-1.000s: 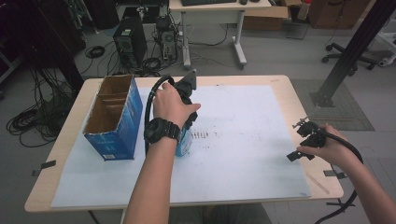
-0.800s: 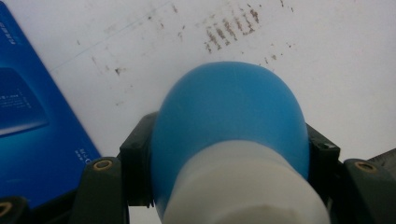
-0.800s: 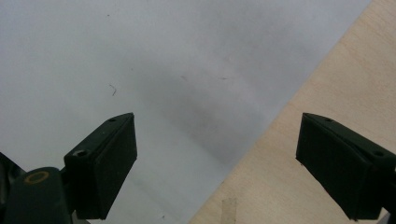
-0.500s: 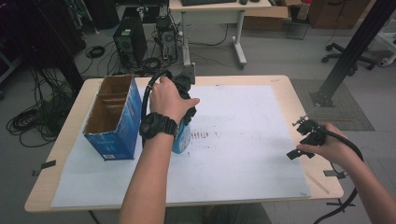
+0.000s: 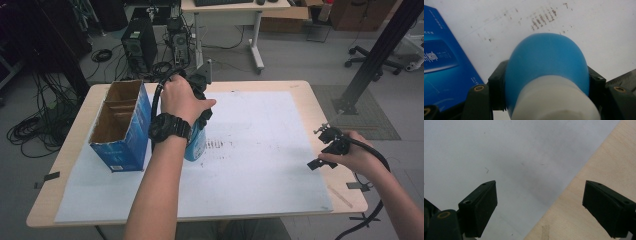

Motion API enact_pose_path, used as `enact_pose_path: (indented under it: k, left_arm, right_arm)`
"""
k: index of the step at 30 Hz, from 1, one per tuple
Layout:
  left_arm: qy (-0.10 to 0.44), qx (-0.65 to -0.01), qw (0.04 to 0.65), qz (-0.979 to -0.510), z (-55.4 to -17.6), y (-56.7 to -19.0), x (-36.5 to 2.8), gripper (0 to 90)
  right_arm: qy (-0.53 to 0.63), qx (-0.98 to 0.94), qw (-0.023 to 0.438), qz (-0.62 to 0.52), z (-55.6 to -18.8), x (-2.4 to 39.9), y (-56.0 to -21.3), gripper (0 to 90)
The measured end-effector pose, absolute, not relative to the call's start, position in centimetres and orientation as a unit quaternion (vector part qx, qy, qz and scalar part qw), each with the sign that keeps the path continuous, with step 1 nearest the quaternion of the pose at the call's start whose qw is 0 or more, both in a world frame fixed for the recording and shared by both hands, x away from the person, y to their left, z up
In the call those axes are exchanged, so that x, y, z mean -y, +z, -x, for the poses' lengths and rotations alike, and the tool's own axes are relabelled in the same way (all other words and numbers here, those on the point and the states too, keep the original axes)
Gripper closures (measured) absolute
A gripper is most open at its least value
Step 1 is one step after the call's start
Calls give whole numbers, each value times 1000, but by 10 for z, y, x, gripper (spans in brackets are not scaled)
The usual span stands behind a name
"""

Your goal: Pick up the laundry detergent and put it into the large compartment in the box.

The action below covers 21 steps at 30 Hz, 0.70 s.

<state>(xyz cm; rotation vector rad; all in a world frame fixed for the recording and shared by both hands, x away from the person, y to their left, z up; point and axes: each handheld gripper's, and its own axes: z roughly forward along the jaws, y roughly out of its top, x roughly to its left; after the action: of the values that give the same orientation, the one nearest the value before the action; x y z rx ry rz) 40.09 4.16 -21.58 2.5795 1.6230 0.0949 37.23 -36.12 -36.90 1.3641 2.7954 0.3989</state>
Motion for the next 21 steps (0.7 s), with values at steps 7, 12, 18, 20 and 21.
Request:
enact_pose_path:
  k: [7, 12, 18, 20, 21]
  left_arm:
    - [34, -531, 48, -845, -400, -205, -40, 374]
    - [36, -528, 46, -847, -400, -199, -38, 374]
    - [34, -528, 48, -847, -399, -191, -37, 374]
    - [36, -527, 47, -848, -399, -187, -36, 374]
    - [37, -526, 45, -848, -399, -184, -36, 374]
  right_arm:
    - [130, -890, 3, -436, -372, 363, -367, 126]
    - [130, -890, 3, -436, -372, 363, -367, 126]
    - [131, -891, 3, -436, -372, 363, -367, 126]
    - [130, -890, 3, -437, -373, 363, -367, 126]
    - [130, -890, 3, -437, -373, 364, -367, 126]
